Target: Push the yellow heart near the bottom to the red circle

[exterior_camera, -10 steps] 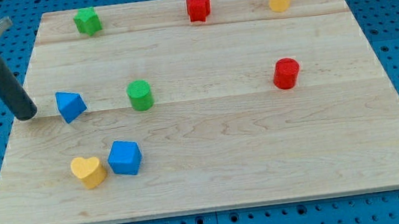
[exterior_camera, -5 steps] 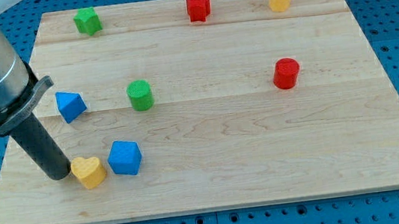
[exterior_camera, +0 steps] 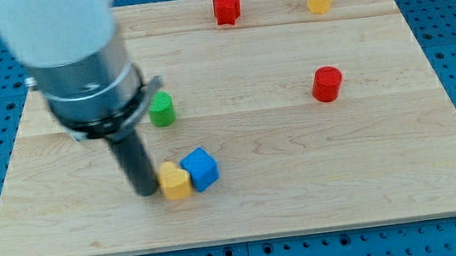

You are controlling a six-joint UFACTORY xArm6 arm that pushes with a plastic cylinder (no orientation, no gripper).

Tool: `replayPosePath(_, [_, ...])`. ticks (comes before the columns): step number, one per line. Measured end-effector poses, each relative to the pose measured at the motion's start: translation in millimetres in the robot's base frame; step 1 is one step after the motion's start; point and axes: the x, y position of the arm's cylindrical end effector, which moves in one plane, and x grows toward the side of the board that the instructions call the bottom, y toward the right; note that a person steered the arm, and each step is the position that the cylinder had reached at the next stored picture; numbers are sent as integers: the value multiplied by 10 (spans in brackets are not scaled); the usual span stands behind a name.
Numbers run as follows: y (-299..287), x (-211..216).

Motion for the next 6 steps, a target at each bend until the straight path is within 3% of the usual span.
replayPosePath(3, [1892,-87])
replayPosePath(4, [2066,-138])
replayPosePath(5, [2243,-587])
replayPosePath(6, [2147,-358])
